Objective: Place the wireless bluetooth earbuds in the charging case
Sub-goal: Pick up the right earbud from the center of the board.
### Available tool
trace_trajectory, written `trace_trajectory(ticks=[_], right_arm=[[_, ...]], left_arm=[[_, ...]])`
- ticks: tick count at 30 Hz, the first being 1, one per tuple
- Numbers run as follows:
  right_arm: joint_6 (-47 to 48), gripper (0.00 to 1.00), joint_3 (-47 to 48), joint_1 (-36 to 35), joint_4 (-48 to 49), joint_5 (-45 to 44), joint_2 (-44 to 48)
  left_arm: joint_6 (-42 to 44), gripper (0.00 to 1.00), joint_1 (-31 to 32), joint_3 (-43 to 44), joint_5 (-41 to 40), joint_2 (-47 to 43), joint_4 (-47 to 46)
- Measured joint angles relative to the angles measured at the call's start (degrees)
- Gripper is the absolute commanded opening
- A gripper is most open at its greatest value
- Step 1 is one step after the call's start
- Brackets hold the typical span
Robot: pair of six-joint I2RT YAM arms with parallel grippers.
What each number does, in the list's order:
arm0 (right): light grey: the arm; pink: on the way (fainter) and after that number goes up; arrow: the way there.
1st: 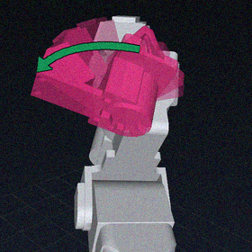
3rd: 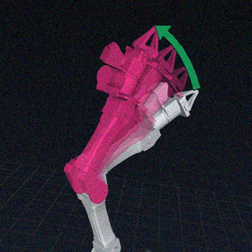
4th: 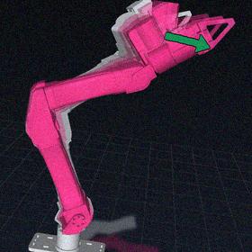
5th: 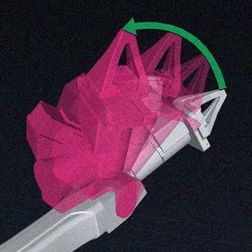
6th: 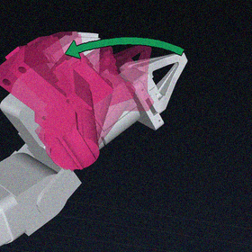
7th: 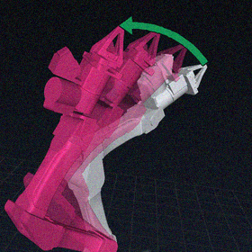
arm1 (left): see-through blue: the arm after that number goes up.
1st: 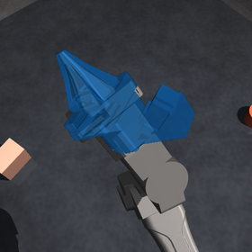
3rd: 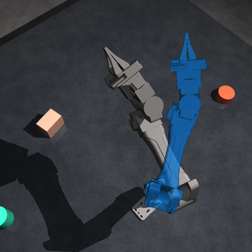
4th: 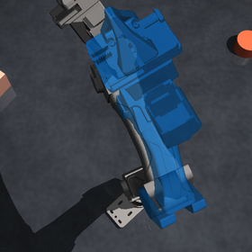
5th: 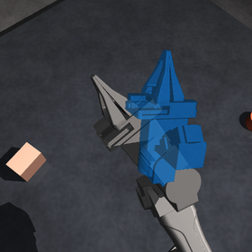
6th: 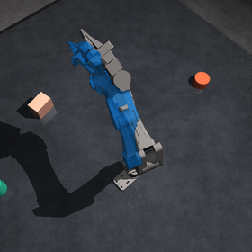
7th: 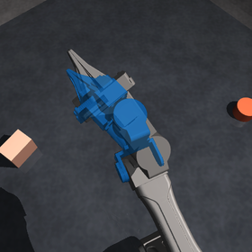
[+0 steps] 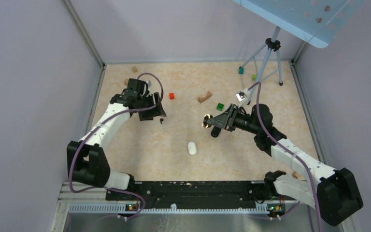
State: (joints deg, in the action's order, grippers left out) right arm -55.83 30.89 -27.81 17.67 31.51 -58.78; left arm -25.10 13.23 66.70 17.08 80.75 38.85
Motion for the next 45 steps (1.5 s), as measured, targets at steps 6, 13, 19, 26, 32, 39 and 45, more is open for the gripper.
trace_trajectory(ticks=[6, 13, 19, 26, 32, 39, 45], right_arm=[[1.7, 0.0, 0.4, 0.1, -3.5, 0.0, 0.4], [1.9, 0.0, 0.8, 0.1, -4.9, 0.0, 0.4], [2.2, 0.0, 1.2, 0.1, -5.3, 0.0, 0.4], [2.2, 0.0, 1.2, 0.2, -5.3, 0.0, 0.4], [2.2, 0.0, 1.2, 0.2, -5.3, 0.0, 0.4], [2.1, 0.0, 1.2, 0.2, -5.3, 0.0, 0.4], [2.2, 0.0, 1.2, 0.2, -5.3, 0.0, 0.4]], left_arm=[[0.0, 0.57, 0.5, -8.0, -10.3, 0.4, 0.3], [-0.3, 0.49, 0.6, -13.8, -12.0, 1.6, -8.2], [0.0, 0.37, 0.7, -13.7, -11.5, 7.0, -15.3], [0.6, 0.34, 0.7, -12.2, -12.3, 12.6, -17.1], [1.2, 0.33, 0.8, -10.5, -12.2, 14.5, -18.4], [1.3, 0.25, 1.0, -9.3, -12.0, 16.7, -19.6], [1.4, 0.14, 1.3, -8.3, -12.0, 18.2, -19.6]])
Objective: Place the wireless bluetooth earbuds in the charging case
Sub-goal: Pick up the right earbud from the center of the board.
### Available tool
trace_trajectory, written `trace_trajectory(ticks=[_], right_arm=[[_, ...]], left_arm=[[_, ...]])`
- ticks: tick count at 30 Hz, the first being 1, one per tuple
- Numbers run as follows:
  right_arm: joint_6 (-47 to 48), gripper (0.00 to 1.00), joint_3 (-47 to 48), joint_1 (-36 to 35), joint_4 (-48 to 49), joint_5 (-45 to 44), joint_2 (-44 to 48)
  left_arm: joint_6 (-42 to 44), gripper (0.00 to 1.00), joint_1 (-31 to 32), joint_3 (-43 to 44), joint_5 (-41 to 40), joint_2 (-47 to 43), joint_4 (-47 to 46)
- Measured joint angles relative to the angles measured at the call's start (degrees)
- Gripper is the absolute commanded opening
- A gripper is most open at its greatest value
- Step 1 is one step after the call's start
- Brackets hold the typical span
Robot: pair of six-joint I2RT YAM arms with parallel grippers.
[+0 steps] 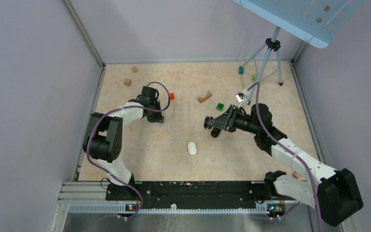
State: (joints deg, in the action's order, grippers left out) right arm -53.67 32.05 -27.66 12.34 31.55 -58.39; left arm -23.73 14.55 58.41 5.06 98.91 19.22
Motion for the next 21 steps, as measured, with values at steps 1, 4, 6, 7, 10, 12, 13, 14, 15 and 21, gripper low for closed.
trace_trajectory(ticks=[1, 4, 6, 7, 10, 12, 13, 14, 15, 21], right_arm=[[0.0, 0.0, 0.0, 0.0, 0.0, 0.0, 0.0], [0.0, 0.0, 0.0, 0.0, 0.0, 0.0, 0.0], [0.0, 0.0, 0.0, 0.0, 0.0, 0.0, 0.0], [0.0, 0.0, 0.0, 0.0, 0.0, 0.0, 0.0], [0.1, 0.0, 0.0, 0.2, 0.0, 0.5, -0.1], [0.3, 0.0, 0.0, 1.0, 0.0, 2.2, -0.4], [0.6, 0.0, 0.2, 1.7, -0.2, 3.2, -0.7], [0.9, 0.0, 0.6, 2.9, -0.5, 4.9, -1.2], [1.2, 0.0, 1.1, 4.1, -0.9, 6.5, -1.8], [3.4, 0.0, 4.4, 6.8, -1.8, 15.0, -4.7]], left_arm=[[0.1, 0.12, 0.1, 0.1, 0.0, 0.0, 0.0], [0.1, 0.06, 0.2, 0.2, 0.0, 0.0, 0.0], [0.2, 0.01, 0.3, 0.3, 0.0, 0.0, 0.0], [0.3, 0.0, 0.4, 0.4, 0.0, 0.0, 0.0], [0.7, 0.0, 0.5, 0.6, 0.1, 0.0, 0.1], [1.1, 0.0, 0.5, 0.8, 0.7, 0.0, 0.1], [1.2, 0.0, 0.5, 0.8, 0.9, -0.1, 0.1], [1.4, 0.0, 0.5, 0.8, 1.3, -0.4, 0.1], [1.5, 0.0, 0.5, 0.8, 1.6, -0.9, 0.1], [4.0, 0.0, 0.5, 0.9, 8.1, -9.4, -1.4]])
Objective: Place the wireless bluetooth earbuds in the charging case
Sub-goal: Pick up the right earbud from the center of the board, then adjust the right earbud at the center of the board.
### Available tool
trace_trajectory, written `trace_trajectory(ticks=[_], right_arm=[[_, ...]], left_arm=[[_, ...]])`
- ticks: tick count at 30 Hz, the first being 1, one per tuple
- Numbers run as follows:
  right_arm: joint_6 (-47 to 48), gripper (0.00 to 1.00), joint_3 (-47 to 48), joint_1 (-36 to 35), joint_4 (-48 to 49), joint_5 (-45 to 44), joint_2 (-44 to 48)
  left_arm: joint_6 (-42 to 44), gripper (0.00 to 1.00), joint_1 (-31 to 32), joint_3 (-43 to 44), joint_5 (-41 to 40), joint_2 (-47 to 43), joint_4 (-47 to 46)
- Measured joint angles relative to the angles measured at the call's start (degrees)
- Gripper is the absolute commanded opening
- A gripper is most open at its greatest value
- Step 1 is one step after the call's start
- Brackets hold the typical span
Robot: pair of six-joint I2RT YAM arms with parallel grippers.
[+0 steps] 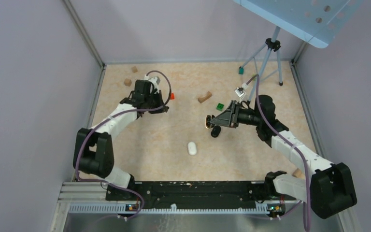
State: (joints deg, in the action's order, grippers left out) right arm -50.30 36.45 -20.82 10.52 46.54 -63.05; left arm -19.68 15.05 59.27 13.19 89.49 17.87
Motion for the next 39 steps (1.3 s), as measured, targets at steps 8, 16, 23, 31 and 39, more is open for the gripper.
trace_trajectory(ticks=[8, 16, 23, 31, 39], right_arm=[[-0.9, 0.0, 0.9, 0.0, 4.4, 8.7, -3.4], [-5.5, 0.0, 1.5, 0.0, 12.5, 13.5, -8.8], [-14.2, 0.0, 1.3, 0.0, 24.8, 15.3, -12.0], [-29.8, 0.0, -1.9, 0.0, 45.5, 16.2, -18.8], [-28.7, 0.0, -2.0, -0.9, 41.4, 14.4, -16.6]], left_arm=[[0.3, 0.0, 0.0, 1.8, 14.9, -7.3, -4.1], [-1.4, 0.0, 0.4, -4.4, 24.2, -15.3, -16.8], [-1.2, 0.0, 2.5, -11.6, 27.5, -23.3, -29.4], [-1.5, 0.0, 2.7, -12.9, 32.2, -24.2, -37.8], [-5.7, 0.0, 4.2, -12.5, 37.6, -23.3, -42.6]])
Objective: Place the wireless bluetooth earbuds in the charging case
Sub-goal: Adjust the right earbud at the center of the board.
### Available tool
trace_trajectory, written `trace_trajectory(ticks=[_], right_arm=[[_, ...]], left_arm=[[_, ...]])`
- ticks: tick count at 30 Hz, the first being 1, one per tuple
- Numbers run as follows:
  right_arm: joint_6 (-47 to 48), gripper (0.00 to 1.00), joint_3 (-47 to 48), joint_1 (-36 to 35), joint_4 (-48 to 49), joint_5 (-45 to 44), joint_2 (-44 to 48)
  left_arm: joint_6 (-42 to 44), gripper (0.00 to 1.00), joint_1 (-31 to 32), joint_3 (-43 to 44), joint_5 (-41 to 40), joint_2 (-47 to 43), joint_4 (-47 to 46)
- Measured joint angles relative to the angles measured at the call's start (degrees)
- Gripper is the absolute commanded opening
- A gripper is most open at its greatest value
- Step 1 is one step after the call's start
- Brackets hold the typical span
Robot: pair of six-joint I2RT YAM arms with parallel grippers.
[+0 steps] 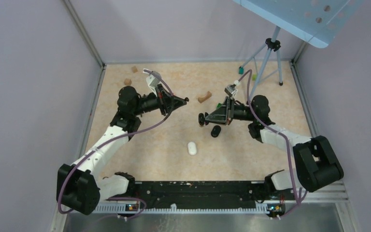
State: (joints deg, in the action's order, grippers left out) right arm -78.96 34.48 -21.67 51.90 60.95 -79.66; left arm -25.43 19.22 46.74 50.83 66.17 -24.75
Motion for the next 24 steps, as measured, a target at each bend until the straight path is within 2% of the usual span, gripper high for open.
trace_trajectory(ticks=[5, 11, 17, 24], right_arm=[[9.2, 0.0, 0.2, -1.0, -13.2, -3.5, 4.3], [16.6, 0.0, 1.2, -1.6, -25.7, -10.8, 6.1], [16.7, 0.0, 1.1, -2.4, -27.1, -15.1, 6.5], [9.6, 0.0, -3.1, -3.3, -18.6, -18.0, 6.6]], left_arm=[[1.8, 0.0, 3.6, 2.8, -2.1, 0.0, 5.4], [6.6, 0.0, 10.7, 5.8, -12.2, -2.0, 14.4], [5.2, 0.0, 14.8, -0.5, -18.5, -8.3, 11.7], [2.0, 0.0, 19.7, -4.3, -25.6, -7.8, 9.3]])
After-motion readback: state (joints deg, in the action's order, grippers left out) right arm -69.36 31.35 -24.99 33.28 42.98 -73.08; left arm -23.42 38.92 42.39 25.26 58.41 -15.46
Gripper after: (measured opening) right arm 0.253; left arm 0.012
